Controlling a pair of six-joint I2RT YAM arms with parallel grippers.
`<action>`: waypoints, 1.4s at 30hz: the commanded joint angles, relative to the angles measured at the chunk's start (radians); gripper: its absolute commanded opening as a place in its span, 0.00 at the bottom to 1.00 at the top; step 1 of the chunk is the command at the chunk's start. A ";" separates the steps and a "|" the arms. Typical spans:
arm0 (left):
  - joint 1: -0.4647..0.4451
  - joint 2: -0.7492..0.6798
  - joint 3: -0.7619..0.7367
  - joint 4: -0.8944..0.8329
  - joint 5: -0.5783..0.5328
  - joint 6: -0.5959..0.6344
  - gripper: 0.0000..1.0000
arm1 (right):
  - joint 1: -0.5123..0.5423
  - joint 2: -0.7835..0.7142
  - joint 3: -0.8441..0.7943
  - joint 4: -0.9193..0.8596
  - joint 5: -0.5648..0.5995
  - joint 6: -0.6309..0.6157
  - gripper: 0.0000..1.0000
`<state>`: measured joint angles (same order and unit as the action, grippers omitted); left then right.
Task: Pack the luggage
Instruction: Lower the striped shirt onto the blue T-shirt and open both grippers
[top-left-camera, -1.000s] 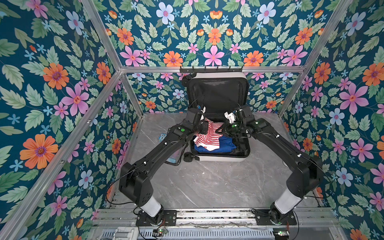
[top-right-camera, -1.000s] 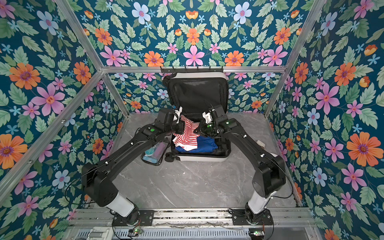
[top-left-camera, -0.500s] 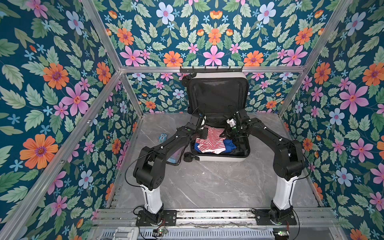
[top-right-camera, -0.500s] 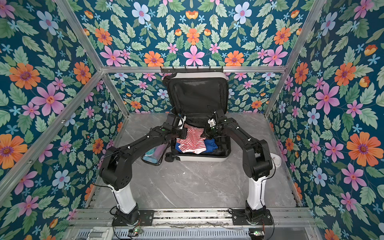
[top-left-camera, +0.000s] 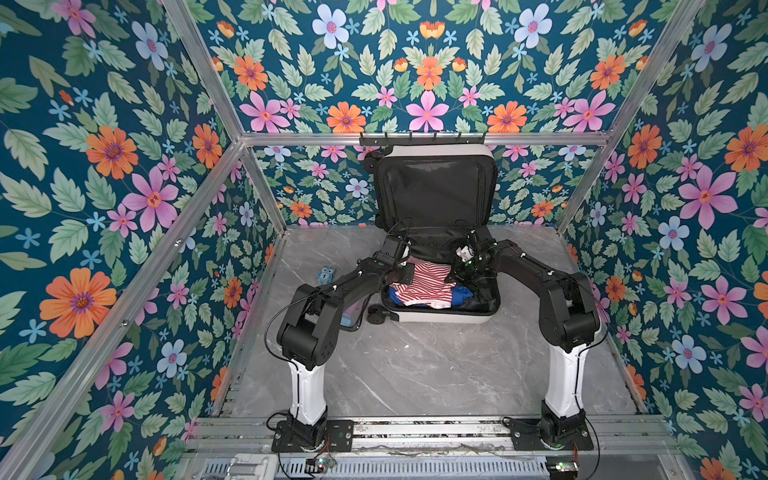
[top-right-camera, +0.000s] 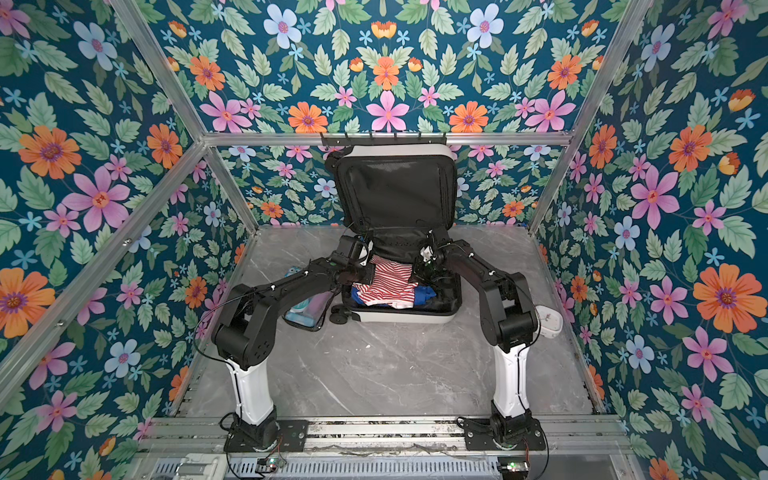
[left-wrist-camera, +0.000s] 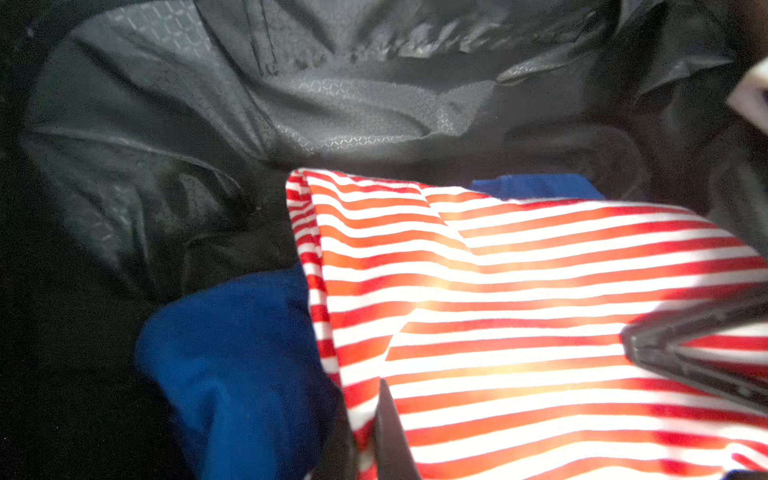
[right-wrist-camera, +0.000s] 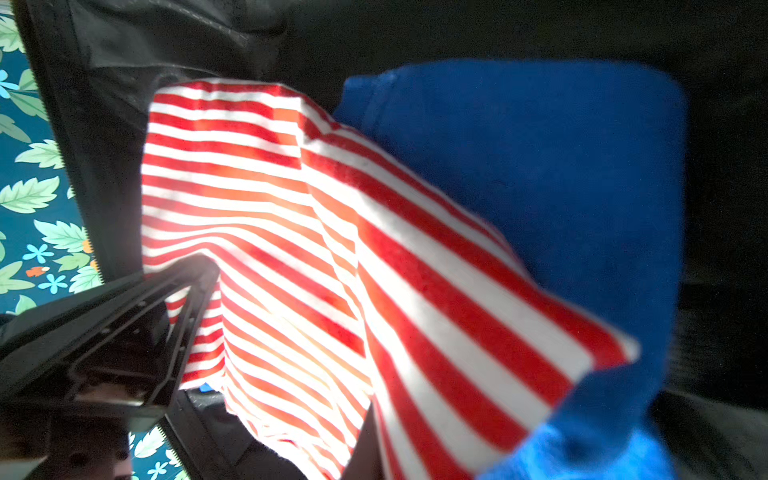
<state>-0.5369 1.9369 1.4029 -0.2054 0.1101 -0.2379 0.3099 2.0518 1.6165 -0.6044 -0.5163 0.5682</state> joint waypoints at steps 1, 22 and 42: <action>0.002 -0.005 0.004 0.005 -0.005 -0.004 0.20 | -0.001 -0.018 0.001 -0.014 0.022 -0.018 0.38; -0.017 -0.174 0.114 -0.131 -0.005 -0.009 0.45 | 0.036 -0.261 -0.033 -0.071 0.181 -0.024 0.58; -0.048 0.043 0.002 -0.060 0.015 -0.105 0.11 | 0.108 -0.058 -0.090 0.010 0.190 0.015 0.26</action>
<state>-0.5850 1.9697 1.4078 -0.2687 0.1307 -0.3244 0.4175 1.9850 1.5333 -0.6014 -0.3485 0.5732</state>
